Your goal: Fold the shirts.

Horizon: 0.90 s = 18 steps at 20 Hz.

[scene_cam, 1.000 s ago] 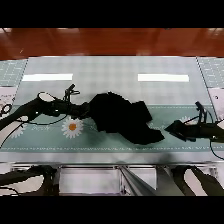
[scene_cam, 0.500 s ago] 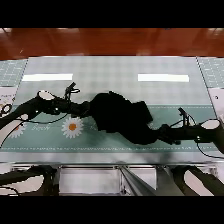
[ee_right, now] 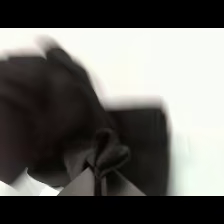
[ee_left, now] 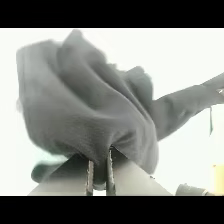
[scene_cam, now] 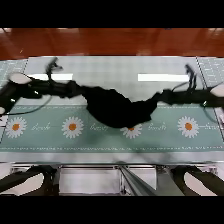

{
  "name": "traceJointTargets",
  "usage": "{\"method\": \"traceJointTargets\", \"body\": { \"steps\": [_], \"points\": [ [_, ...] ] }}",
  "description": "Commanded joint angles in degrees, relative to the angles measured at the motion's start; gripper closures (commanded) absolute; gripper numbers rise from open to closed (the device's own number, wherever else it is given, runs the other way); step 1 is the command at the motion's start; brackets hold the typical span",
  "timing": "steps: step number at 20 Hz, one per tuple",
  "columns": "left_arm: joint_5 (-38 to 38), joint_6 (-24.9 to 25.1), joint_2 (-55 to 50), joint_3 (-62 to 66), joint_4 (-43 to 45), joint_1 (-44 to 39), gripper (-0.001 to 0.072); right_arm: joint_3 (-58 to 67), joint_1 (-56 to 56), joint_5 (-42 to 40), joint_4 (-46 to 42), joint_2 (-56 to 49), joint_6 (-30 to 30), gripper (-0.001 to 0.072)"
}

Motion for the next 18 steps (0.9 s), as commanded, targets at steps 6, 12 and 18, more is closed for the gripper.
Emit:
{"method": "traceJointTargets", "body": {
  "steps": [6,12,18],
  "points": [
    [-2.23,-4.20,16.85,38.60,-0.09,9.27,0.0681,59.30,0.42,7.50,-11.74,0.90,8.22,0.0685],
    [-3.96,-4.22,27.91,47.60,6.75,16.15,0.0681,66.84,0.42,11.96,-25.86,11.80,11.32,0.0684],
    [-14.69,-16.37,39.28,45.03,33.55,17.20,0.0681,56.30,0.42,22.71,-44.04,24.48,20.00,0.0684]
  ]
}}
